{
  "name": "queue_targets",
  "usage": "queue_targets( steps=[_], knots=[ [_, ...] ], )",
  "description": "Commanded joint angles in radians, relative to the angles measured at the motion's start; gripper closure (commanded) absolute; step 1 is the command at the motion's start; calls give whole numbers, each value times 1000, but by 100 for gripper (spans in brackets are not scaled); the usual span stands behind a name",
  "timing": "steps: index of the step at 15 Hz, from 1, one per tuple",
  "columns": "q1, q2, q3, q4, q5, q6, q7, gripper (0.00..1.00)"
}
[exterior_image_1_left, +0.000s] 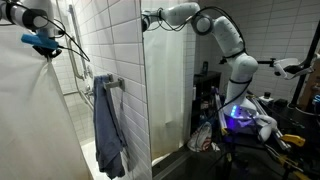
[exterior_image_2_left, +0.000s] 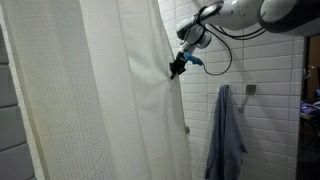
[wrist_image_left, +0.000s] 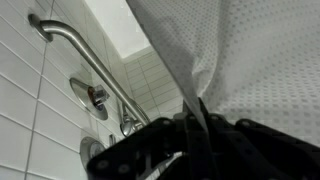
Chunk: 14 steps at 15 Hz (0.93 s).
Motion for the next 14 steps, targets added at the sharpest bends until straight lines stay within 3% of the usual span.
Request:
queue_targets(
  steps=[1,14],
  knots=[
    [-9,44,-16,95,-10,-39,38,100],
    [-21,71,-54,134,-12,-25,103,100]
  ],
)
